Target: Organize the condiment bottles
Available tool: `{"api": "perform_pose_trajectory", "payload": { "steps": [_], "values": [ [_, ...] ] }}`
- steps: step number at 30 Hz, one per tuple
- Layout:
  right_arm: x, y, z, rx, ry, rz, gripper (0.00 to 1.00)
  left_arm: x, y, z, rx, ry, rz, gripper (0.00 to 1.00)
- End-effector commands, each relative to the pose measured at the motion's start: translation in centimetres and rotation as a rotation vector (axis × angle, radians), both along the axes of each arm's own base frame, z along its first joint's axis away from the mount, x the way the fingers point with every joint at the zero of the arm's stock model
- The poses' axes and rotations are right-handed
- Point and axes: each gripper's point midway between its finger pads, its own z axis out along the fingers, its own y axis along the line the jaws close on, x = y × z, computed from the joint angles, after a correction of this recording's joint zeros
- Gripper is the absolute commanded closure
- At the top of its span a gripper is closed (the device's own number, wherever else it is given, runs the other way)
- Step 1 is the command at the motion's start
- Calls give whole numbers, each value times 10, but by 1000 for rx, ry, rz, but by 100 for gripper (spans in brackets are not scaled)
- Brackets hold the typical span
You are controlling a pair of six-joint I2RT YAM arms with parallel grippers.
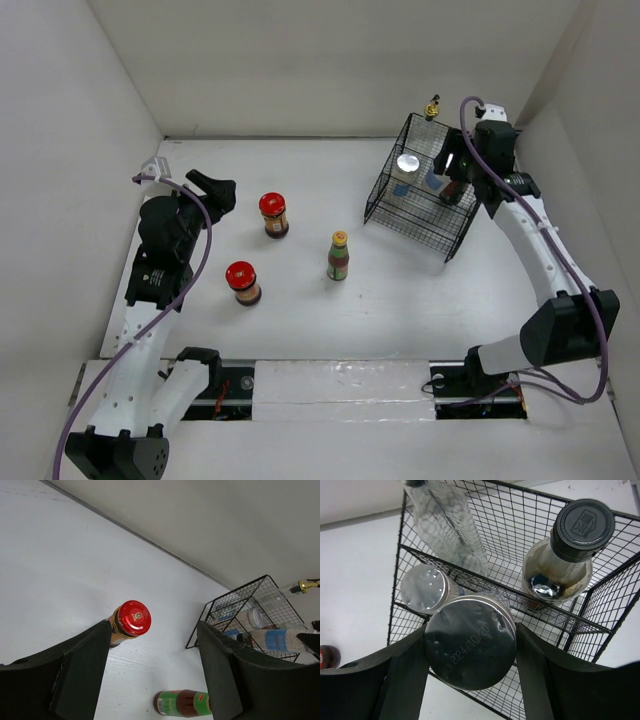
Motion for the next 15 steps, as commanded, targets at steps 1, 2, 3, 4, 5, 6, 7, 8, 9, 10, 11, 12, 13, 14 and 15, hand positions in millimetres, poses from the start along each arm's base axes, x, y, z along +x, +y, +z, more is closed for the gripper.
{"api": "perform_pose_trajectory", "payload": {
  "steps": [1,2,3,4,5,6,7,8,9,10,11,12,13,14,15],
  "values": [
    [22,-1,28,30,-115,-7,52,2,-1,22,-6,-66,-9,35],
    [24,-1,25,28,-103,-7,52,3,-1,24,-8,-75,-9,35],
    [26,-1,20,27,-90,-7,52,3,-3,24,-9,-75,-18,35],
    [28,-1,15,25,-80,-7,52,3,-3,24,-9,-75,-18,35],
    [31,-1,3,13,-47,-4,52,3,-3,24,-9,-75,-18,35],
    [33,0,-2,12,-36,-4,52,3,-3,24,-9,-75,-18,35],
    [35,0,-8,10,-24,-4,51,3,-3,24,-9,-75,-18,35],
    [39,2,-13,13,-11,5,51,3,-3,24,-9,-75,-18,35],
    [41,2,-18,11,0,5,49,3,-3,24,-9,-75,-18,35],
    [43,2,-23,10,11,4,49,3,-3,20,-7,-66,-18,35],
    [44,3,-28,9,21,4,48,3,-3,20,-7,-66,-18,35],
    [45,4,-38,10,50,12,48,3,-3,20,-7,-66,-18,35],
    [47,5,-39,10,51,12,46,3,-3,20,-7,-66,-18,35],
    [47,5,-39,10,51,12,46,3,-3,20,-7,-66,-18,35],
    [49,5,-45,8,64,12,42,3,-3,20,-7,-66,-18,35]
  ]
}}
